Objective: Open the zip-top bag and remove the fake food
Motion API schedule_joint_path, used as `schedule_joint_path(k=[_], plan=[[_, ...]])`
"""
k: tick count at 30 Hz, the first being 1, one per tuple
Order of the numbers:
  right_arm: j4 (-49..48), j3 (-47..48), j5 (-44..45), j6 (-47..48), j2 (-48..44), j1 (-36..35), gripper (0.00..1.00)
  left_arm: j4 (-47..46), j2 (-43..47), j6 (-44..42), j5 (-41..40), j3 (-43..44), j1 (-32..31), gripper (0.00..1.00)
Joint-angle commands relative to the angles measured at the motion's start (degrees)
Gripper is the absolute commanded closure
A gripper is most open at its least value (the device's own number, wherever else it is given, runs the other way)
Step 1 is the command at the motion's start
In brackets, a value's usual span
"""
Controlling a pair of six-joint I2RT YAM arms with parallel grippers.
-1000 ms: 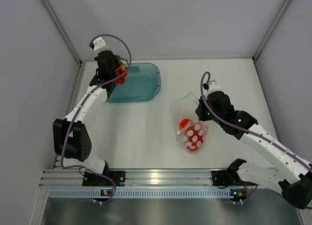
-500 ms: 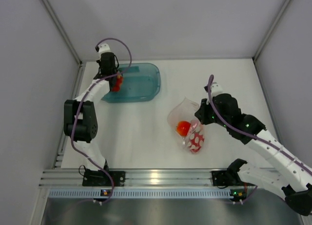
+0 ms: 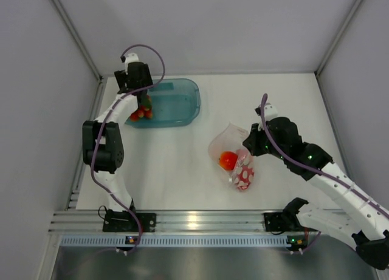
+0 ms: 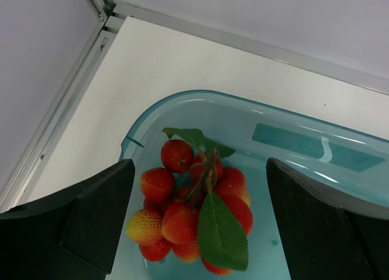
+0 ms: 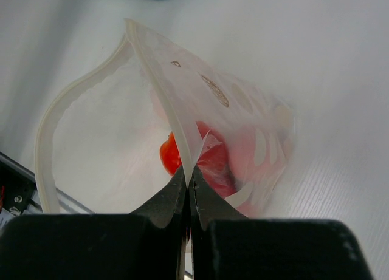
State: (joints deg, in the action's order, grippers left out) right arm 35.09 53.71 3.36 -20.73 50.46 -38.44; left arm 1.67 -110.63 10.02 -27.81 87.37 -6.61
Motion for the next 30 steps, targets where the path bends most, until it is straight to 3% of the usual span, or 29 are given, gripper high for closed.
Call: schedule_joint_path(k=[1,4,10,13,17,22,30], plan=[[-1.52,3.5,-0.28,-0.36,-1.06,0.64,1.0,1.49,8.48,2.45,2.23,2.71,0.11,0.05],[-2.31,3.85,-0.37,-1.06,-0.71,0.64,1.0,2.46,12.27,5.26,8.37,2.71,0.11,0.02],[-3.19,4.38,2.35,-3.44,-0.27,0.56,1.0,4.3,24.29,16.68,29.98,-0.79,-0.07,0.02],[-2.31,5.08,4.11,-3.97,0.25,0.64,1.0,4.22,28.7,20.82,33.95,-6.06,-1.82,0.02],[-1.52,5.96,5.43,-4.4,1.48,0.64,1.0,6.32,35.47,18.2,30.64,-9.85,-11.03,0.02],[-1.52,5.79,7.01,-5.55,3.24,0.56,1.0,7.47,39.96,15.74,23.6,-12.05,-27.38,0.03],[-2.22,5.17,9.56,-7.48,4.83,0.64,1.0,8.08,38.3,15.29,10.61,-12.93,-47.94,0.1]])
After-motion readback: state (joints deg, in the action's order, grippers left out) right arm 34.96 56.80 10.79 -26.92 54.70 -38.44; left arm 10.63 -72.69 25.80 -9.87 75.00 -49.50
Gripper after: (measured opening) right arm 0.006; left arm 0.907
